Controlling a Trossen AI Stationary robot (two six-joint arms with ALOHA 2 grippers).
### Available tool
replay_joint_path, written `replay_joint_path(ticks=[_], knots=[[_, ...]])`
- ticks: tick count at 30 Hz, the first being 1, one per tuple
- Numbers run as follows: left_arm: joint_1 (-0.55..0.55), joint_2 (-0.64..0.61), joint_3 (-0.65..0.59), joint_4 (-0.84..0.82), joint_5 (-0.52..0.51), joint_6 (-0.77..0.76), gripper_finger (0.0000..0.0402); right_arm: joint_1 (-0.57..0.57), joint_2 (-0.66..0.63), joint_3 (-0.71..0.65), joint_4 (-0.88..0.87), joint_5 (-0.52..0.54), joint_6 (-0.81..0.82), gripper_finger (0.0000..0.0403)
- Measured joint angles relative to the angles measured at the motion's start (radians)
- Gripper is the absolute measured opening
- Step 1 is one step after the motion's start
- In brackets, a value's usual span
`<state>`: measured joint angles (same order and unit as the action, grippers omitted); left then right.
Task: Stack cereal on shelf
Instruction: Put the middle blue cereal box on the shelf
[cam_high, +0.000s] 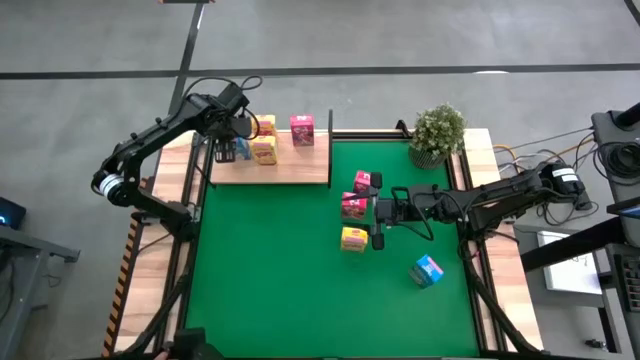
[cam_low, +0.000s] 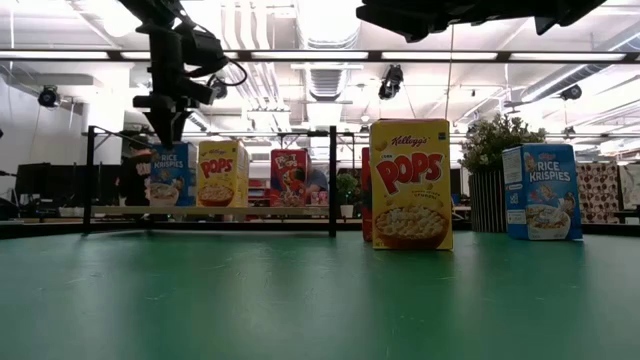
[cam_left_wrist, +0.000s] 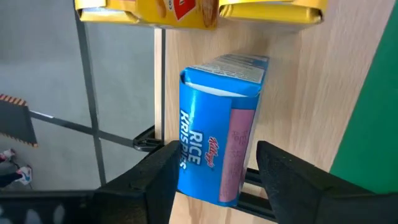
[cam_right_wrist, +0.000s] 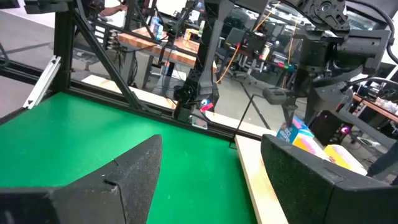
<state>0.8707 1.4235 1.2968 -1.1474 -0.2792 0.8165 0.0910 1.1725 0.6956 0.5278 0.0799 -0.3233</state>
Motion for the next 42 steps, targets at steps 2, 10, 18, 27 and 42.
replay_joint_path(ticks=[2, 10, 18, 27, 42], knots=[[0.000, 0.000, 0.000, 0.000, -0.002, -0.018, 0.0196, 0.000, 0.000, 0.000, 0.000, 0.000, 0.000, 0.0263], [-0.036, -0.001, 0.086, -0.088, -0.025, -0.151, 0.0197, 0.000, 0.000, 0.000, 0.000, 0.000, 0.002, 0.0263], [-0.106, -0.024, 0.184, -0.135, 0.163, -0.495, 0.0188, 0.000, 0.000, 0.000, 0.000, 0.000, 0.002, 0.0263], [-0.136, -0.122, -0.022, 0.089, 0.089, -0.521, 0.0092, 0.000, 0.000, 0.000, 0.000, 0.000, 0.009, 0.0263], [-0.067, -0.307, -0.390, 0.609, -0.158, -0.669, 0.0001, 0.000, 0.000, 0.000, -0.010, 0.000, 0.009, 0.0263]])
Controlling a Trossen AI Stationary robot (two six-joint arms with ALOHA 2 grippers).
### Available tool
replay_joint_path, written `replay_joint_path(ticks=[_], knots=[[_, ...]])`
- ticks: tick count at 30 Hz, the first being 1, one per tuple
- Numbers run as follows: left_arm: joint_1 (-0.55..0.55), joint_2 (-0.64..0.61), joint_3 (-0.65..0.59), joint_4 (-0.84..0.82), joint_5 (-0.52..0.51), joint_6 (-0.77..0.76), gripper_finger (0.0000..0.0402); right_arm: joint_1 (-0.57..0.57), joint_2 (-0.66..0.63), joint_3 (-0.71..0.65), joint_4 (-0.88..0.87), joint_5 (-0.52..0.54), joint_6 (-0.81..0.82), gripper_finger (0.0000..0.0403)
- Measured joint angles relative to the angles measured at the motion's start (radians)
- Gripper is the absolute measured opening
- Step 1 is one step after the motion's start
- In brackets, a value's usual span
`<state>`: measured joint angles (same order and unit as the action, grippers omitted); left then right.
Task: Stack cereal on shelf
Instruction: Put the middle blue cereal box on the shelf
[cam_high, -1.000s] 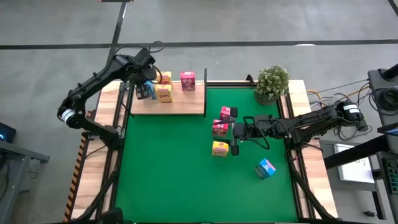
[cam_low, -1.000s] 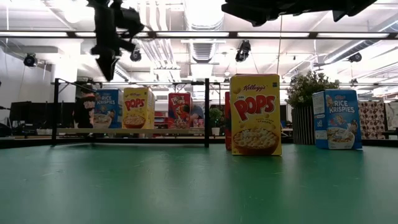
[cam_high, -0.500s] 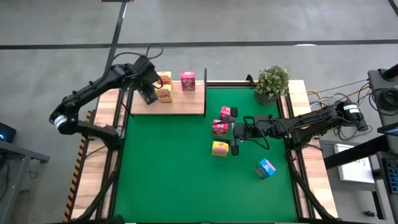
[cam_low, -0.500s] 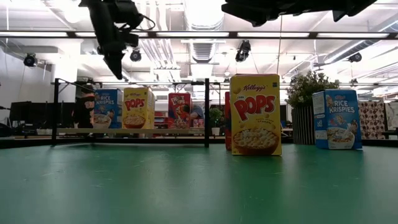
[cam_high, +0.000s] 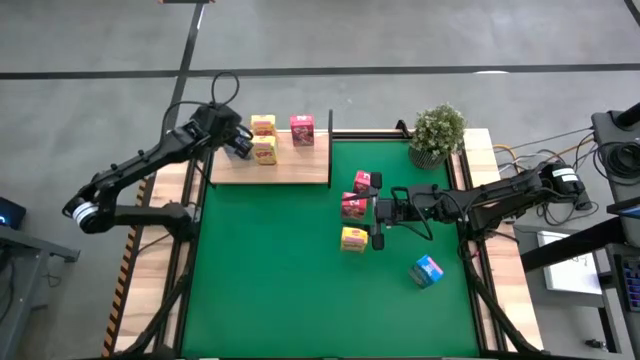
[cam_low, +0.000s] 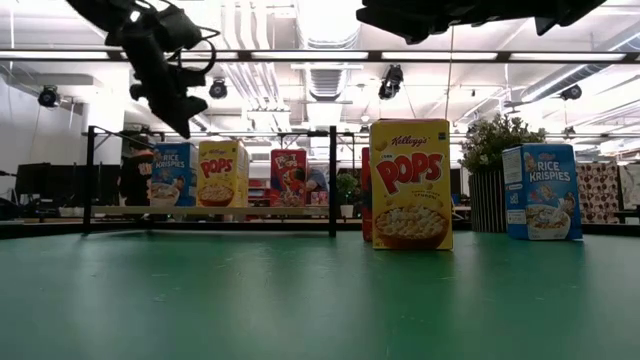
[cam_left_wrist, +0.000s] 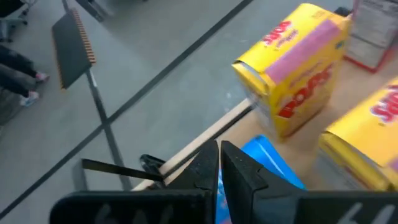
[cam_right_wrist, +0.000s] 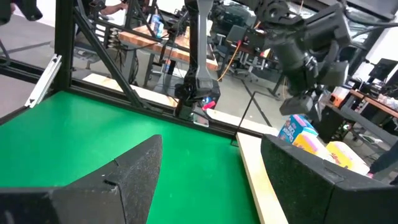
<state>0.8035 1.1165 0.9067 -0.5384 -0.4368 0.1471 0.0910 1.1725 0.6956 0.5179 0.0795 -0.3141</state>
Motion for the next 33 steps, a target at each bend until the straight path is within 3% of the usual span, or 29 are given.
replay_joint_path(ticks=[8, 16, 20, 33], knots=[[-0.008, -0.035, -0.039, 0.001, 0.001, -0.075, 0.0000, 0.000, 0.000, 0.000, 0.002, 0.000, -0.002, 0.0263], [-0.008, 0.011, -0.055, 0.011, -0.010, -0.075, 0.0000, 0.000, 0.000, 0.000, 0.002, 0.000, -0.004, 0.0263], [-0.009, 0.034, -0.055, 0.018, -0.076, -0.057, 0.0000, 0.000, 0.000, 0.000, 0.002, 0.000, -0.001, 0.0263], [-0.008, 0.041, -0.030, 0.069, -0.121, 0.022, 0.0000, 0.000, 0.000, 0.000, 0.002, 0.000, -0.001, 0.0263]])
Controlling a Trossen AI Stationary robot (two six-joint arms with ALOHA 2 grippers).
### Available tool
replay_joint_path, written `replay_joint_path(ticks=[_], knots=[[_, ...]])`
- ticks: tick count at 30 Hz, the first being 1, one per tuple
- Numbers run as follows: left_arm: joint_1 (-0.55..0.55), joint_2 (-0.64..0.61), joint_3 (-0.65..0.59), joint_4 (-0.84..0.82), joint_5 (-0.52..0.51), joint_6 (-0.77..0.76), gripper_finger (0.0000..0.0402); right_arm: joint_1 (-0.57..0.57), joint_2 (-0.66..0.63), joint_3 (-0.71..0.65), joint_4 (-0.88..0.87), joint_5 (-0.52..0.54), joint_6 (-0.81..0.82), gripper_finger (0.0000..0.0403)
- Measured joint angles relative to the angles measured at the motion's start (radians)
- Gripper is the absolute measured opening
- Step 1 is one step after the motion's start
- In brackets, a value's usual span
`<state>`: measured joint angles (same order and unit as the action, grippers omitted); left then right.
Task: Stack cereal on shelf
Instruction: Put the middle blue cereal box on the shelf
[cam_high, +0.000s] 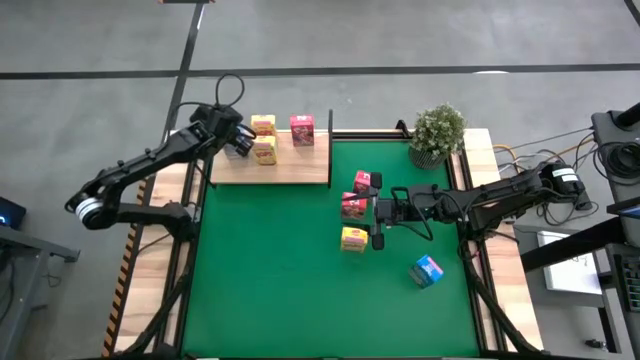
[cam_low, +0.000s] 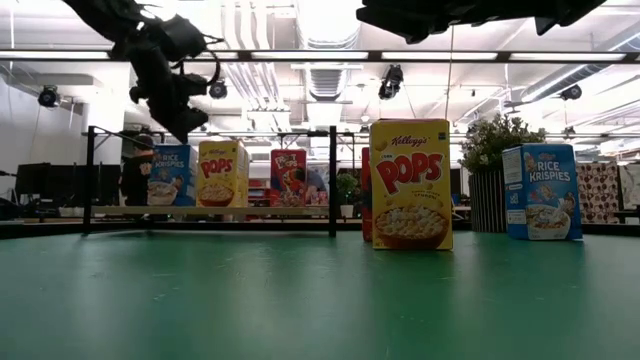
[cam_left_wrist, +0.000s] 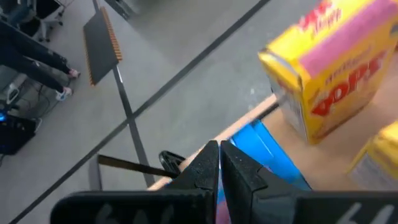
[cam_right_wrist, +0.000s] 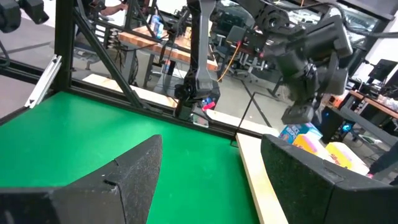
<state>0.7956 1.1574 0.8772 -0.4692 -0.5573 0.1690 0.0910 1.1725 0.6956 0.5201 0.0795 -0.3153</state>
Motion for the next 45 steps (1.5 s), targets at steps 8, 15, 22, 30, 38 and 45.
replay_joint_path(ticks=[8, 15, 22, 30, 38, 45], knots=[[-0.026, -0.017, 0.089, -0.125, 0.002, -0.054, 0.0000, 0.000, 0.000, 0.000, 0.000, 0.000, -0.001, 0.0263], [-0.125, -0.052, 0.122, -0.321, 0.106, -0.222, 0.0000, 0.000, 0.000, 0.000, 0.000, 0.000, -0.003, 0.0263], [-0.316, -0.077, 0.105, -0.429, 0.136, -0.490, 0.0000, 0.000, 0.000, 0.000, 0.000, 0.000, -0.003, 0.0263], [-0.371, -0.051, 0.014, -0.423, 0.004, -0.582, 0.0000, 0.000, 0.000, 0.000, 0.000, 0.000, 0.001, 0.0263], [-0.341, -0.046, -0.065, -0.349, -0.091, -0.568, 0.0000, 0.000, 0.000, 0.000, 0.000, 0.000, 0.001, 0.0263], [-0.338, -0.046, -0.113, -0.287, -0.207, -0.567, 0.0000, 0.000, 0.000, 0.000, 0.000, 0.000, 0.001, 0.0263]])
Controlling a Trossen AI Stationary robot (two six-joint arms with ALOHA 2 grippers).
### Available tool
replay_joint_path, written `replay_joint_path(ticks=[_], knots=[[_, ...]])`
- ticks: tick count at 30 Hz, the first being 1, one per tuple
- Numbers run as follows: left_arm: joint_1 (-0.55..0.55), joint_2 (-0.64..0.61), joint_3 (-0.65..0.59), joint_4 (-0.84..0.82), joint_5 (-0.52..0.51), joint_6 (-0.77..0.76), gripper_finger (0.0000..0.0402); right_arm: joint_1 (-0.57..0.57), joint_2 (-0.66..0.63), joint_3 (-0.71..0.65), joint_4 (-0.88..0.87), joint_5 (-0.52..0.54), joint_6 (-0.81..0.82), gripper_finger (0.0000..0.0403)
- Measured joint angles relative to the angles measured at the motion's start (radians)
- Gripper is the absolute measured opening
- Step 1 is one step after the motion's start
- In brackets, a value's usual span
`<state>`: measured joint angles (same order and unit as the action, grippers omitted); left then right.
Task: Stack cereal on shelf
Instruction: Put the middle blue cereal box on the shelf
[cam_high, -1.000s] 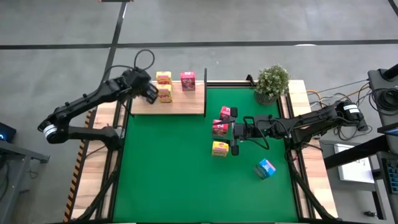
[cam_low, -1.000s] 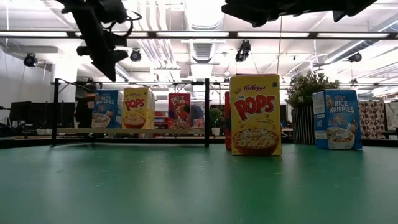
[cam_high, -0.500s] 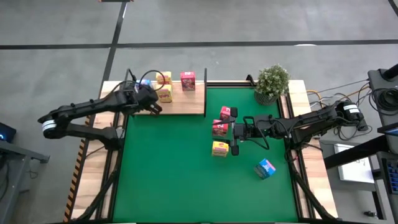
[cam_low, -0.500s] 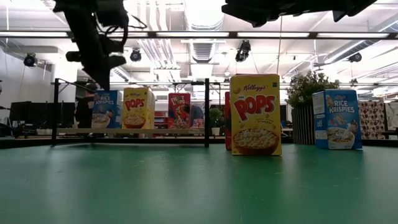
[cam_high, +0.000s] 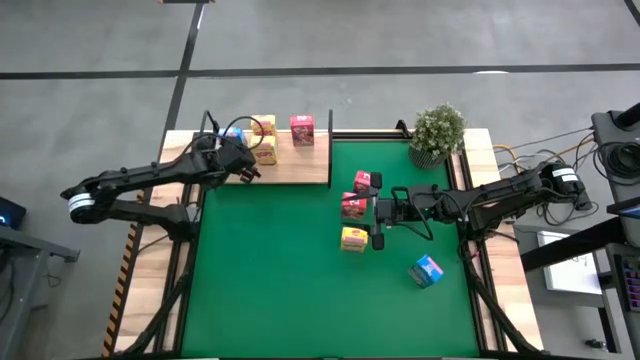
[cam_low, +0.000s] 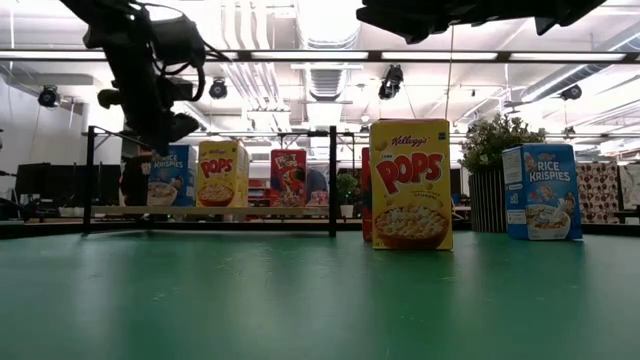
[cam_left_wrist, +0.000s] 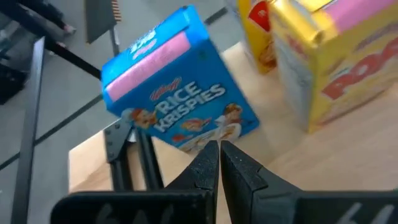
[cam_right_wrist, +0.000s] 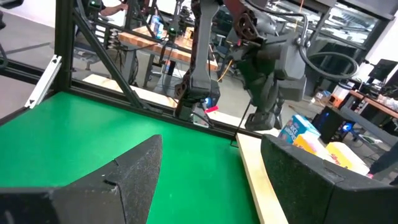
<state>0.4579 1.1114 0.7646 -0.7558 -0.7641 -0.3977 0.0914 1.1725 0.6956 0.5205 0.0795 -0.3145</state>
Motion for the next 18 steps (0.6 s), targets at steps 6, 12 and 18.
replay_joint_path(ticks=[6, 12, 18], knots=[[0.012, 0.000, -0.006, 0.017, -0.005, 0.000, 0.0000, 0.000, 0.000, 0.000, 0.000, 0.000, 0.008, 0.0263], [-0.006, 0.000, 0.033, 0.013, 0.157, 0.006, 0.0000, 0.000, 0.000, 0.000, 0.000, 0.000, 0.008, 0.0263], [-0.058, -0.007, 0.183, 0.012, 0.253, 0.107, 0.0000, 0.000, 0.000, 0.000, 0.000, 0.000, 0.001, 0.0263]])
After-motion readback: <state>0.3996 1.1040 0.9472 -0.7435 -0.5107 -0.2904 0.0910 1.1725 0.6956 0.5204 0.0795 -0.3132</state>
